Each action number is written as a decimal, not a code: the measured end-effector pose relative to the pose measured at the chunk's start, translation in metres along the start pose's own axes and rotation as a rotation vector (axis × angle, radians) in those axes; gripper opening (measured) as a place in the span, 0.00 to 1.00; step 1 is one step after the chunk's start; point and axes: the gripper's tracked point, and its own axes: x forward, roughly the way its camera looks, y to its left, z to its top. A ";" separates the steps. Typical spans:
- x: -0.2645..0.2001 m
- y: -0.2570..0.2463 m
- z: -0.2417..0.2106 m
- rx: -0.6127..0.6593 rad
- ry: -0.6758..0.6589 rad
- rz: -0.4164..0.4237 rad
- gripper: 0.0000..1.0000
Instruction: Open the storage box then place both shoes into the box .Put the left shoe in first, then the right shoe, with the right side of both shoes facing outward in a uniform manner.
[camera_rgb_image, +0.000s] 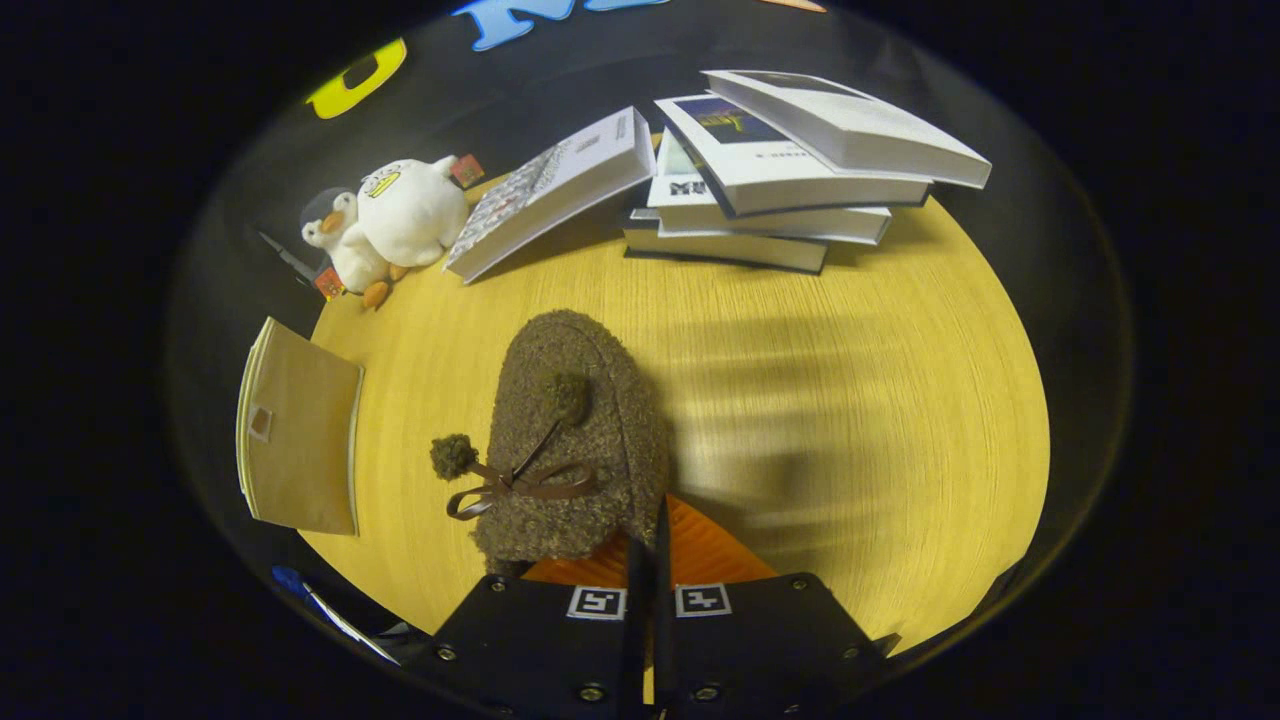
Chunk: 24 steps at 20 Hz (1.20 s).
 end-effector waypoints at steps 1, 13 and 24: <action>-0.009 0.013 0.009 -0.009 -0.020 0.022 0.04; -0.118 0.235 0.097 -0.191 -0.151 0.328 0.04; -0.099 0.399 0.088 -0.363 -0.100 0.439 0.04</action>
